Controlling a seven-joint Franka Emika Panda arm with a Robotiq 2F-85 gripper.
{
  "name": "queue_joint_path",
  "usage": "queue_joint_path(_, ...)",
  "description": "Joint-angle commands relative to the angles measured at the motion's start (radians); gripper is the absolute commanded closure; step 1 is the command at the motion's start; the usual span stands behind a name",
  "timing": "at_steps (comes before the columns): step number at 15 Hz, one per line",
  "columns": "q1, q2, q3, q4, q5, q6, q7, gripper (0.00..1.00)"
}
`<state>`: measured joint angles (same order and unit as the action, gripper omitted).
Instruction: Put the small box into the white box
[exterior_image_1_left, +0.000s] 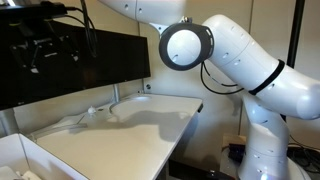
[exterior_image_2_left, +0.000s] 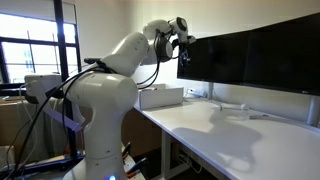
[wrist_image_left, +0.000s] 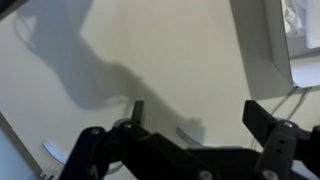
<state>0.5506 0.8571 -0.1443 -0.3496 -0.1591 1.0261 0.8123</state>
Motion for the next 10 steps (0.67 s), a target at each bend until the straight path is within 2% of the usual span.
queue_joint_path(1, -0.039, -0.031, 0.042, 0.0, 0.037, -0.1, 0.144, 0.0)
queue_joint_path(4, -0.07, -0.041, 0.083, 0.0, 0.079, -0.111, 0.214, 0.0)
queue_joint_path(6, -0.097, -0.049, 0.125, 0.001, 0.135, -0.06, 0.24, 0.0)
queue_joint_path(7, -0.068, -0.032, 0.093, -0.004, 0.072, -0.076, 0.193, 0.0)
queue_joint_path(10, -0.087, -0.042, 0.116, -0.007, 0.102, -0.067, 0.208, 0.0)
